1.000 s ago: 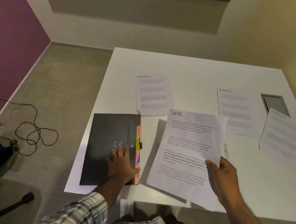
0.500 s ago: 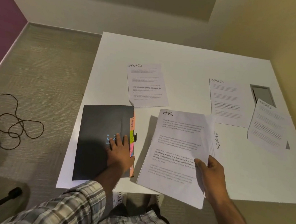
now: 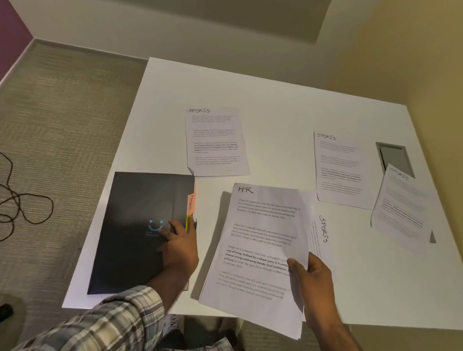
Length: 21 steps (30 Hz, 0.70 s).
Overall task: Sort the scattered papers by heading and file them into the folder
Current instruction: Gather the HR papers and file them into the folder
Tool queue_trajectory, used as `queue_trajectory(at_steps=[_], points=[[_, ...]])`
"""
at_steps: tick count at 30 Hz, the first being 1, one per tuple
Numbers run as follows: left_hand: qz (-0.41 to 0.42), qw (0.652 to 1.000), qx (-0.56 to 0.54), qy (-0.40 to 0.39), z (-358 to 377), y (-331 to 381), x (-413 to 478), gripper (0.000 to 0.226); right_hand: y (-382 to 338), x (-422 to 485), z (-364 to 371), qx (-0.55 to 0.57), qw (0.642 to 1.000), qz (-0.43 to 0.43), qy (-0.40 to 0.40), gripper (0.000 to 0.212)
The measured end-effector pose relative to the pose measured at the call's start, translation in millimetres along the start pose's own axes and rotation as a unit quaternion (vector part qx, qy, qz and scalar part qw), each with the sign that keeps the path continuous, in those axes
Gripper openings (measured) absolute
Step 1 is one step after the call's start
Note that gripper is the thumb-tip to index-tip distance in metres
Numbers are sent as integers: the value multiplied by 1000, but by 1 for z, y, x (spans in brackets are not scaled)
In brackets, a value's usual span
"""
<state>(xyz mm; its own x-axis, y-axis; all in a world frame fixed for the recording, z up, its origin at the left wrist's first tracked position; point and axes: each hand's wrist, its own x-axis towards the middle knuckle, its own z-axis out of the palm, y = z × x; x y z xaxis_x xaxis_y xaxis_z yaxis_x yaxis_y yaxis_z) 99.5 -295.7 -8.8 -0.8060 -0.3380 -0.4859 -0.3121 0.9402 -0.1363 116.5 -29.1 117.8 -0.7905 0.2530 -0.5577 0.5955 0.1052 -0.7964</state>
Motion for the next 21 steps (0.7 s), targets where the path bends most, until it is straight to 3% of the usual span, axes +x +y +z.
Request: queue_trajectory(at_steps=[3,8,12,21], points=[[-33,999,-20,-5,-5,0,15,89,-2,4,-4,-14,1000,-2,-3,18],[-60,989,-131,19,-25,-9,18,36,-14,14,0,-26,1000,-16,-7,16],[-38,963,-264,28,-37,-37,15,20,-31,21,19,-20,999,-33,-13,15],[0,910,-410,67,-68,-90,-4,39,-53,27,94,-67,991,-106,-48,14]])
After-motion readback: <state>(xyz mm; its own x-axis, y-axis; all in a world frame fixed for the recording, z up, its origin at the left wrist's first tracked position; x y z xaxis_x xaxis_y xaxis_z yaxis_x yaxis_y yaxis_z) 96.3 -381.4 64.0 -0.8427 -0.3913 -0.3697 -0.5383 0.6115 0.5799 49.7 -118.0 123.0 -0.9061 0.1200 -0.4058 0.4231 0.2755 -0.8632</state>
